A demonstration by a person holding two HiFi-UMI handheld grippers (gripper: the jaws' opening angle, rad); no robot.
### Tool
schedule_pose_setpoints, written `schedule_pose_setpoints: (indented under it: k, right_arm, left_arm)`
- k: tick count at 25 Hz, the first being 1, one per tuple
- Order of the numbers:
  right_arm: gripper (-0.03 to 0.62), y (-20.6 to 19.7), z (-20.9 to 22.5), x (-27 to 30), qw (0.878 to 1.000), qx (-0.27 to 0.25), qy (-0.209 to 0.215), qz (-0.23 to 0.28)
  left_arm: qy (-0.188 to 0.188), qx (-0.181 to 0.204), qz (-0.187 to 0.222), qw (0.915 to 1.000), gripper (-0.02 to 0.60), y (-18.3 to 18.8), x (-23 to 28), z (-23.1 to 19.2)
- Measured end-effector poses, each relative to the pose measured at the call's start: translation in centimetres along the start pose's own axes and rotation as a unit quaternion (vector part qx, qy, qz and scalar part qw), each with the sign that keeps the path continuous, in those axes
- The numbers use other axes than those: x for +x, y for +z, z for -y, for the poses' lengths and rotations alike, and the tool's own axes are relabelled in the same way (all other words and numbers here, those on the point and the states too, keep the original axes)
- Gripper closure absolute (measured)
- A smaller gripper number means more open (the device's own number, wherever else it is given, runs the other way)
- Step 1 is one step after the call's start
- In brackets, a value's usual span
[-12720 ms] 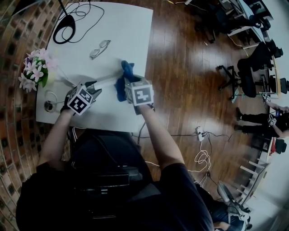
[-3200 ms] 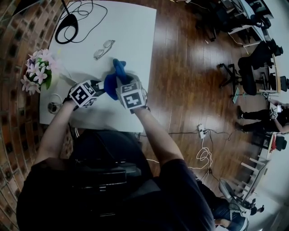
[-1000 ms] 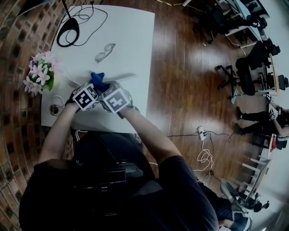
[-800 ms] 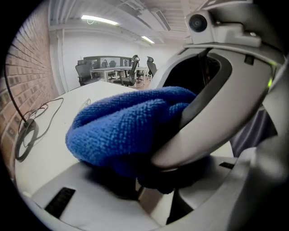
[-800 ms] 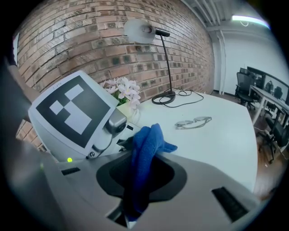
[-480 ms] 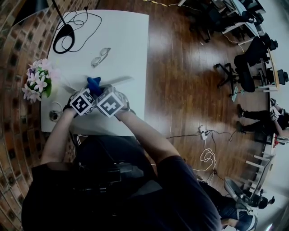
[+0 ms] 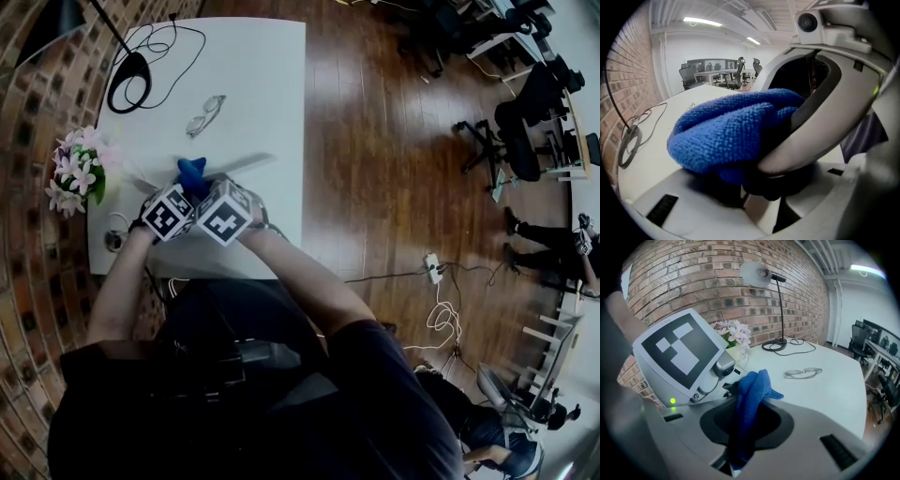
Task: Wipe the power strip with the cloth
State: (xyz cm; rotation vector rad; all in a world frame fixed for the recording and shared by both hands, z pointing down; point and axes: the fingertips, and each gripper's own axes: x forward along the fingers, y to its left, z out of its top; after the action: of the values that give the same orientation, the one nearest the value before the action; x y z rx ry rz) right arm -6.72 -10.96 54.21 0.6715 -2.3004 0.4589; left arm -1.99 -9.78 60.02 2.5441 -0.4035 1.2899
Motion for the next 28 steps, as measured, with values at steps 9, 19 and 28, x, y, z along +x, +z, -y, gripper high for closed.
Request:
schedule_pose_setpoints:
  k: [9,19,28]
  right_arm:
    - [0.530,-0.3,0.2,0.0,1.000,0.019,0.007,0.016]
    - [0.530,-0.1,0.4,-0.3,0.999,0.029,0.006,0.036]
    - [0.530,-0.2,1.2,-0.7,0.999,0.038,-0.004,0.039]
  left_arm:
    - [0.011,0.011,-0.006,0.9999,0.405,-1.3,0.8,-1.0]
    - [0.009,0.010,-0.004,0.9999,0.405,-1.0,0.7,-0.8]
    - [0.008,0.007,-0.001,0.9999,0.405,-0.7,0.5,-0.7]
